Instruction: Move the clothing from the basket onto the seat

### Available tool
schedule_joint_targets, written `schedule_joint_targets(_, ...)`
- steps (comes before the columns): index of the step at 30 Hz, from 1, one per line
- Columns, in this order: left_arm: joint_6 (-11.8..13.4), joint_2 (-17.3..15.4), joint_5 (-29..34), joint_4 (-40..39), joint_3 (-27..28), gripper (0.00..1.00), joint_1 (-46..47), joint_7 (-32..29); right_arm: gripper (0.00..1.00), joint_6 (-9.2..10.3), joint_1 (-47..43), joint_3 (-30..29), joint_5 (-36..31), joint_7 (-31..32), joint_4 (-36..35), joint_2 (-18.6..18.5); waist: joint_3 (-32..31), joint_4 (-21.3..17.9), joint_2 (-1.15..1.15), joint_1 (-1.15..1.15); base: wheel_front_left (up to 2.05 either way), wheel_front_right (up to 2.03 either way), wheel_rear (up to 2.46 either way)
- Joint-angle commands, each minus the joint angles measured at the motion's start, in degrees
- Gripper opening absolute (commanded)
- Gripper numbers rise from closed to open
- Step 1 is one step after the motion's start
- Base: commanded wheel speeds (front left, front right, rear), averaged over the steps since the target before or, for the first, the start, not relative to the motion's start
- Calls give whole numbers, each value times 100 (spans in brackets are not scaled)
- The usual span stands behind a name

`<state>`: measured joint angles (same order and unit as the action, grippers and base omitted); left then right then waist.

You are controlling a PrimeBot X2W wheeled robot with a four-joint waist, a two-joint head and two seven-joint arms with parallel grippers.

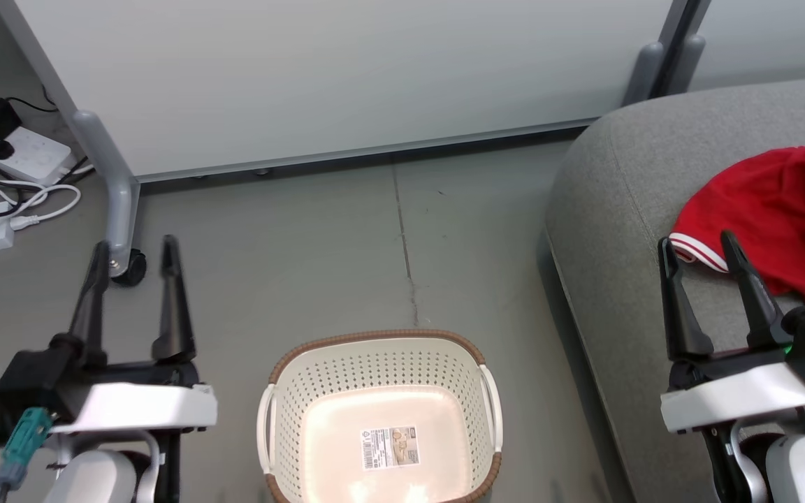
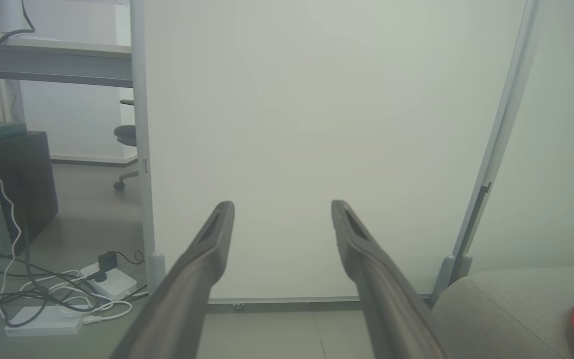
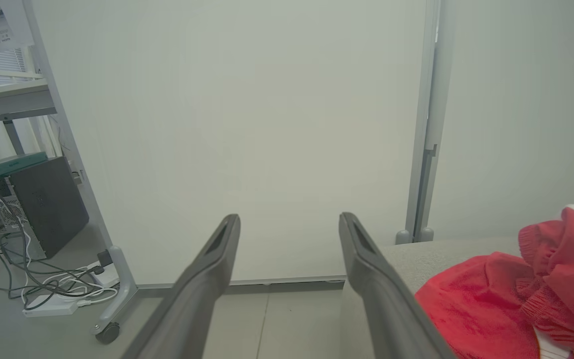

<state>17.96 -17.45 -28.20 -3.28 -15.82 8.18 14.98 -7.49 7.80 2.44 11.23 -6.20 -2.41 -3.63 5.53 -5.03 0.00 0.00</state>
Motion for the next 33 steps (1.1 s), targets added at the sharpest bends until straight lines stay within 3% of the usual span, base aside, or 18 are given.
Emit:
schedule_joint_targets(1,2,-2,-10,-21,73,100,-89,18,100,-1,-74,-5,-20,27,-10,-2,-58,50,0,0,0,0,0)
schedule_joint_targets(11,-403,3,219,-183,760,100,-908,24,100,-1,-526,-163,-121,162,-86,44,-266,251,0,0,0,0,0)
schedule_joint_targets(19,-762,-116,324,-135,747,100,-1351,24,100,-1,-860,-254,-203,249,-140,55,-400,332,0,0,0,0,0)
schedule_joint_targets(33,-855,-12,256,189,749,100,-1597,20,100,-1,-1228,-151,-165,406,-375,60,-580,374,0,0,0,0,0)
